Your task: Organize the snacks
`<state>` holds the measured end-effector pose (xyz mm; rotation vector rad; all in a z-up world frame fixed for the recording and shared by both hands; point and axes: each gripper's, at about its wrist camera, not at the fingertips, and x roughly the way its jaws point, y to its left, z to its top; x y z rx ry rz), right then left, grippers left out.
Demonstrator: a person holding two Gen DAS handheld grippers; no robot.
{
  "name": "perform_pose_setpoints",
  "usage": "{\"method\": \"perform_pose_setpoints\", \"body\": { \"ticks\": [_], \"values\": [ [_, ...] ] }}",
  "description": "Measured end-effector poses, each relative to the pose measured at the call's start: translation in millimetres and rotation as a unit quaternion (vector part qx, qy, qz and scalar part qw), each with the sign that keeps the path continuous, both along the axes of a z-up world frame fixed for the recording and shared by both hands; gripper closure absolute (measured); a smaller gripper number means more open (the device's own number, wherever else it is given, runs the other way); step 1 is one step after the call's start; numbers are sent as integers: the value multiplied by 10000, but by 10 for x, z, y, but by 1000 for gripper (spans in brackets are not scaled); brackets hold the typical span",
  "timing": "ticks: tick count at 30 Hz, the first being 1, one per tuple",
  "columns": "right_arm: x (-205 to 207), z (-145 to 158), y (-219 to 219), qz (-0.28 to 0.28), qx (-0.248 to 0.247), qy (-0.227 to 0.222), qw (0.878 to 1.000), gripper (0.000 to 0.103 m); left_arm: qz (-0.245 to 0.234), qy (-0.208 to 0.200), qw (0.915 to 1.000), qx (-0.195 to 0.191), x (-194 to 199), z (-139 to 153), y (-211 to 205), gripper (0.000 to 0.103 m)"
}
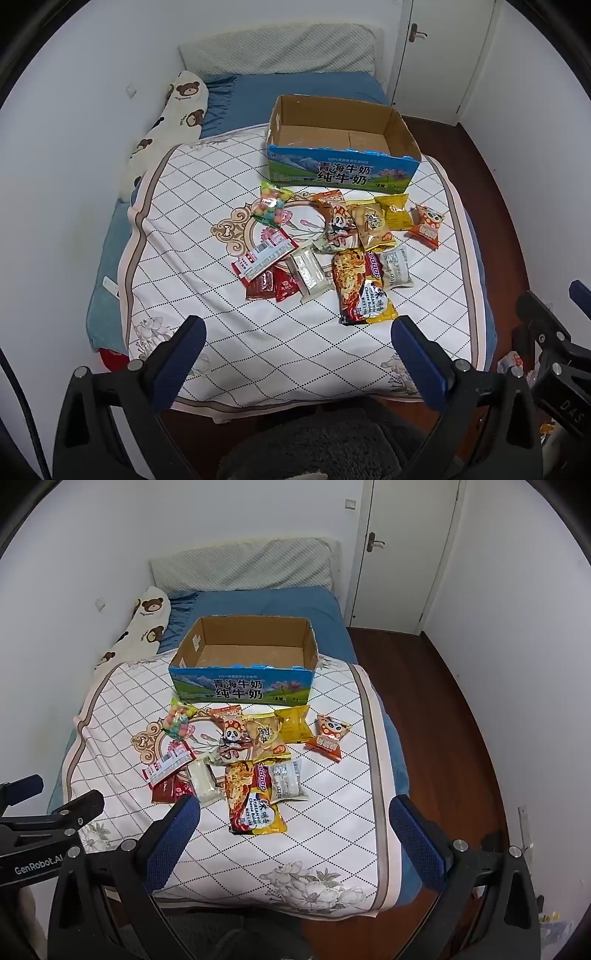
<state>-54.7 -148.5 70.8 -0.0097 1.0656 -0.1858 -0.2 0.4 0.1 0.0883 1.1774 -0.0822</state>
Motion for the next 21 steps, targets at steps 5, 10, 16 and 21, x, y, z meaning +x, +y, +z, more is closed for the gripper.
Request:
{"method": "perform_pose_setpoints", "body": {
  "ticks": [5, 10, 16, 21],
  "values": [
    [-26, -4, -30, -10, 10, 19, 10000, 0, 5, -1, 10000, 58, -6, 2, -8, 0],
    [-32, -17, -16, -24, 15, 24, 10000, 0, -9, 32, 10000, 25, 2, -2, 0, 0],
    [-17, 4, 11, -68, 38, 47, 10000, 0, -11, 35, 10000, 35, 5, -2, 0, 0],
    [-32, 5, 8, -91, 60, 40, 9999, 0, -25, 11, 10000, 50, -18, -5, -30, 0]
  ]
}}
